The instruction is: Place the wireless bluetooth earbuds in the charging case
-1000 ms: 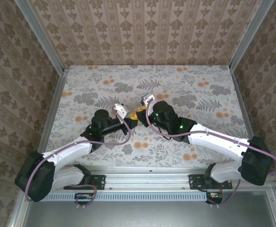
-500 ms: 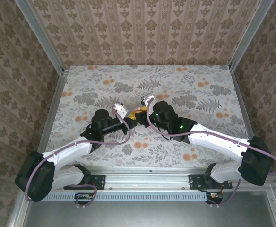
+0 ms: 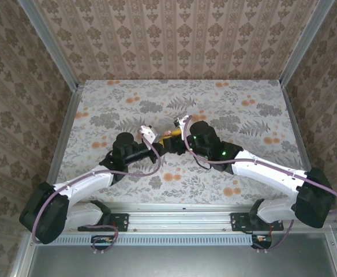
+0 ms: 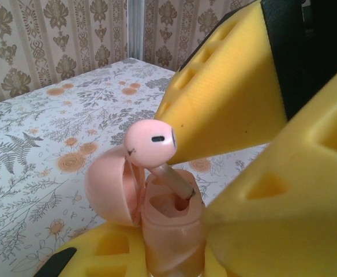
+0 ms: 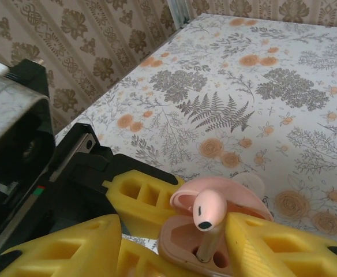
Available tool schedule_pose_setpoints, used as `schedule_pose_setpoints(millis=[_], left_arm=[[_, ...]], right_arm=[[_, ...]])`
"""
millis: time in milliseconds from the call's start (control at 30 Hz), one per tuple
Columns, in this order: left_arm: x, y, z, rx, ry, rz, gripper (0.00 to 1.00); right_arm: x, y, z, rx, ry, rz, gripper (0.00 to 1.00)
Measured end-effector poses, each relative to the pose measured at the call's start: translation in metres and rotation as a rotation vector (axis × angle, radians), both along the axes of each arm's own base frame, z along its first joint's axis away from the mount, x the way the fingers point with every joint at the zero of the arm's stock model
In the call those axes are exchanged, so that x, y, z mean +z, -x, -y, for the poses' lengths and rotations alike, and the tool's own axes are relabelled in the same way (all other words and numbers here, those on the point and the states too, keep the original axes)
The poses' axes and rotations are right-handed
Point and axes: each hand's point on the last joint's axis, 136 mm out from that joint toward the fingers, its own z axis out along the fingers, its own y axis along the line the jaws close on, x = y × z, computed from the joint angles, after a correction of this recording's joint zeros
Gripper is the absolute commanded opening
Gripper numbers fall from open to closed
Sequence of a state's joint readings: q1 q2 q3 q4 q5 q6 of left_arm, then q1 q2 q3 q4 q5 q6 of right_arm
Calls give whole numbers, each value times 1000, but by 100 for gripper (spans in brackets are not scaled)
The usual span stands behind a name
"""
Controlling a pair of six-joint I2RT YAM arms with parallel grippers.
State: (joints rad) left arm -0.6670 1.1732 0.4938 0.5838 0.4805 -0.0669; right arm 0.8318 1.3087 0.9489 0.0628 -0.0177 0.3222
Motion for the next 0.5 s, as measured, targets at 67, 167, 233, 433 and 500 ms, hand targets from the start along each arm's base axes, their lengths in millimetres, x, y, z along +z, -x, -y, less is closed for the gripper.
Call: schedule_pose_setpoints(millis=[67,167,233,433,500], left_arm=[[-1,-1,0,0,-1,-1,11],[-1,-1,1,0,0,0,11],[-1,-1,1,0,1,1,11],[2,-1,1,-3,6,17,10],[5,-1,2,-5,12,30,10]], right_arm=[[3,0,1,4,-11,-3,54],[9,0,4,-2,-33,-5,55],[14,-1,7,-10,-46,-1,56],[28,-4,17,-29,-94,0,56],[33,-5,22,-40,-109,2,57]])
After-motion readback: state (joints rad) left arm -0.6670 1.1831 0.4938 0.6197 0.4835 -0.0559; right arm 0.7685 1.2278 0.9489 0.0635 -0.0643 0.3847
